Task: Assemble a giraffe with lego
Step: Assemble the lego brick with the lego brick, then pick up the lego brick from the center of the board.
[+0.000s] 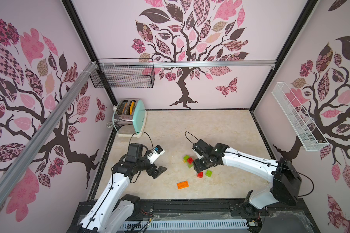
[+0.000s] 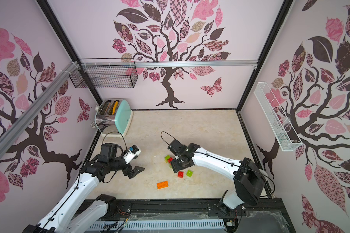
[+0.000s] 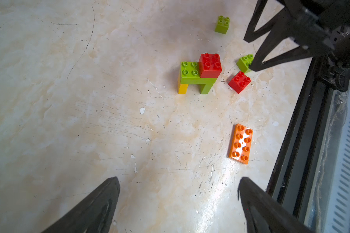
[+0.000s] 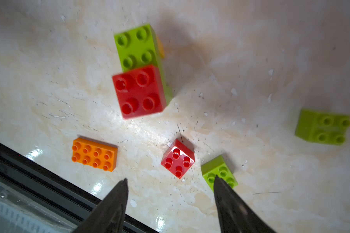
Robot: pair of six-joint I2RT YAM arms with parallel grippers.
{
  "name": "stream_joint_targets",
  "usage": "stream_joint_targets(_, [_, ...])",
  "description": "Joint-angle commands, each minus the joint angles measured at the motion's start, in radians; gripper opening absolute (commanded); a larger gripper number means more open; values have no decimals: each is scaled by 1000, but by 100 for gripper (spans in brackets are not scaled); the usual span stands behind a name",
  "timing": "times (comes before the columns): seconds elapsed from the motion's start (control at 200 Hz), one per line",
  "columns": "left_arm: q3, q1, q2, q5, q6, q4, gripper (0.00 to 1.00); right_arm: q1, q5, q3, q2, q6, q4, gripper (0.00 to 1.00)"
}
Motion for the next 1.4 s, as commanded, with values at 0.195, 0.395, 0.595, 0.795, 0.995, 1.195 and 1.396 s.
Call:
stream_joint_targets(0.195, [-7, 4, -7, 21, -2, 13, 98, 31, 61, -103, 47, 319, 169, 62])
stream_joint_targets(0.395, [-8, 3, -7, 22, 0, 15, 98, 34, 59, -86, 98, 334, 177, 55])
stream_joint_targets(0.595, [-7, 3, -7, 21, 1, 13, 98, 41, 73, -70, 120, 340, 144, 45])
stream_joint_targets(0.795, [-7, 4, -3, 23, 0, 16, 98, 52, 102, -59, 121, 334, 102, 33])
stream_joint_targets(0.995, [-7, 4, -1, 23, 0, 16, 98, 60, 104, -54, 140, 325, 85, 36])
stream_joint_targets(1.195, [-9, 4, -3, 22, 1, 16, 98, 65, 104, -50, 152, 321, 77, 41])
stream_joint_targets(1.396, [-9, 3, -6, 22, 0, 17, 98, 72, 99, -43, 170, 318, 71, 44])
